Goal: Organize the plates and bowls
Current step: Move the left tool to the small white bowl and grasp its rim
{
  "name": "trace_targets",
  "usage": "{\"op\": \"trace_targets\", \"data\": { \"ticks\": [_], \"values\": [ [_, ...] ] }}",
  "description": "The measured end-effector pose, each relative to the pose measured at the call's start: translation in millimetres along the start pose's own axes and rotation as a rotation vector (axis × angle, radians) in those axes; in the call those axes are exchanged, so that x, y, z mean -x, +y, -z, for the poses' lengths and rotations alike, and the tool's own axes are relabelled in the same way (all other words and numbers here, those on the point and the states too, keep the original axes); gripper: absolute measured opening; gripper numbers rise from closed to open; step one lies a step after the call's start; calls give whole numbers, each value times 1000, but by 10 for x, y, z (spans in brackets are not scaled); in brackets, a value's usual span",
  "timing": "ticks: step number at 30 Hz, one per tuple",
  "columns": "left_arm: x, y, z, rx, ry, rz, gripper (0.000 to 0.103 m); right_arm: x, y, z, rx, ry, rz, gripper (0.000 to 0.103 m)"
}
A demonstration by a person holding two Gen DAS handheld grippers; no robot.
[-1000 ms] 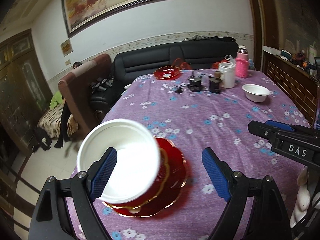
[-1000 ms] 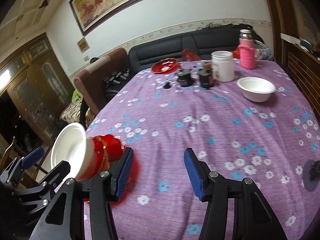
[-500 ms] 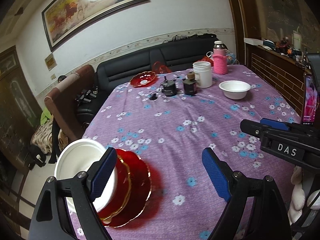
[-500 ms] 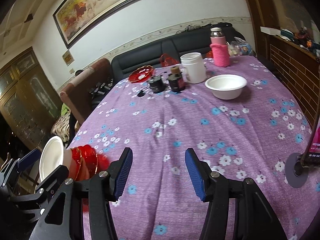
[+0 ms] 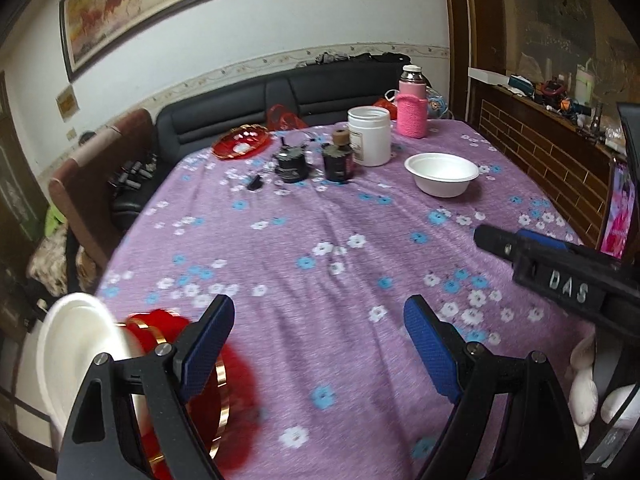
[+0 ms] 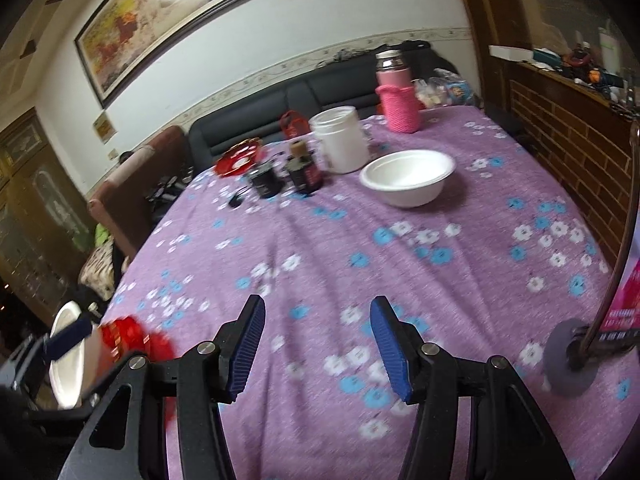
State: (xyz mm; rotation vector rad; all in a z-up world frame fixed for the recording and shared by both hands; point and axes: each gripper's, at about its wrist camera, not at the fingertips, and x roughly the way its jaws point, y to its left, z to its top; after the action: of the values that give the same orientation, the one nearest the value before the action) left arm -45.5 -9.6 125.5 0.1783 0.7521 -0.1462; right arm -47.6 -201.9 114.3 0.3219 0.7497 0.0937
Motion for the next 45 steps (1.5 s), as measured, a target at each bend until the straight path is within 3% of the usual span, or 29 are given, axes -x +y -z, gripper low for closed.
{"op": "trace_targets", "data": {
  "ticks": [8,14,21,25,32,37,42,45],
  "values": [
    [-562,-132,-139,65,73,88,86,-310,-470,-423,-90,-56,143,59],
    [-728,-43,-135,122,104,114,86,-737,-881,-712,-230,-13,179,59],
    [-758,26,-146,112,123,127,86,-1227,-1320,-995,-407,33,212,59],
    [-815,76,-253,131,143,153,86,-1474,-1403,-1076,-458,70,187,59],
    [-1089,95,-694,284,195,297,86,-1609,-1502,-916,-543,44,97,59],
    [-1411,-52,-1038,293,208,299,86,-1594,-1577,-799,-565,-34,37,59],
    [-1876,-313,-1339,257,272,294,86,-1619,-1555,-821,-496,-58,8,58],
    [-2144,-447,-1489,269,290,303,86,-1644,-1571,-845,-482,-66,2,51]
  ]
}}
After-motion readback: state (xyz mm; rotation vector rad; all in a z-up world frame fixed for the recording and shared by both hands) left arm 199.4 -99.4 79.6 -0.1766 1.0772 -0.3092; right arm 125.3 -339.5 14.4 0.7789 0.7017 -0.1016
